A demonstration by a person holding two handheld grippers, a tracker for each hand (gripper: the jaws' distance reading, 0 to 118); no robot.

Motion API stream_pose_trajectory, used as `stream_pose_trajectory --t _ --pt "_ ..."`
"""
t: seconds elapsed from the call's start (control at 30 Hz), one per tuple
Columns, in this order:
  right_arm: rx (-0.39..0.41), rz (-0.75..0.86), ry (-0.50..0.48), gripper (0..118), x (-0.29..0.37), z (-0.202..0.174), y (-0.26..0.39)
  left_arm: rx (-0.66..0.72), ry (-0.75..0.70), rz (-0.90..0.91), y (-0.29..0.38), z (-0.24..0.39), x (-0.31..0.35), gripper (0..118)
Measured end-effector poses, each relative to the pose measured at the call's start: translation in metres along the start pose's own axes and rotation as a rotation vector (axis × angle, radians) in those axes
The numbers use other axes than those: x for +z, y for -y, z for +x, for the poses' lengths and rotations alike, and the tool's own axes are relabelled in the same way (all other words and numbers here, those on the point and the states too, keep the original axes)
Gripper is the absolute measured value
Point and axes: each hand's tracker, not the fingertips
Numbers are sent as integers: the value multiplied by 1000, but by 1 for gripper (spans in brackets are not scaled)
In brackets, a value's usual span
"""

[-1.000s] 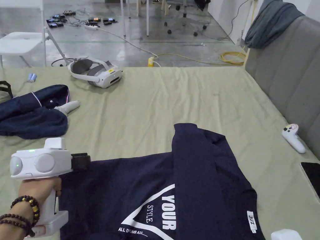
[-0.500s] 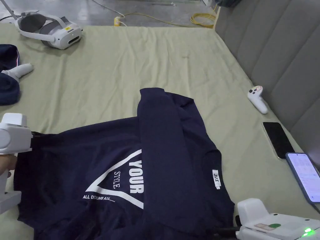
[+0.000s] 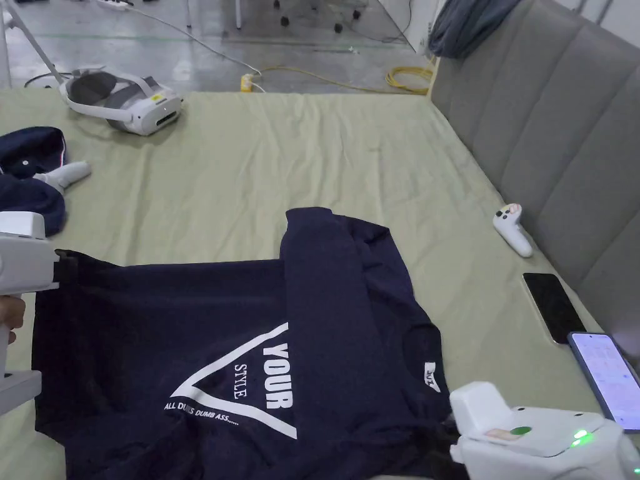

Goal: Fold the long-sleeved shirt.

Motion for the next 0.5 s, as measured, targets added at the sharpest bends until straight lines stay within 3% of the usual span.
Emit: stream_pose_trajectory --t 0.1,0.23,0.4,0.5 --pt "18 182 39 6 48 22 -46 42 7 32 -32 -7 25 12" --pt "168 300 147 6 91 50 -164 41 11 172 -105 -1 72 12" --pt "161 468 246 6 146 89 -318 19 0 383 -225 22 162 11" --pt "131 549 372 6 193 101 -396 29 -29 508 -291 36 222 11"
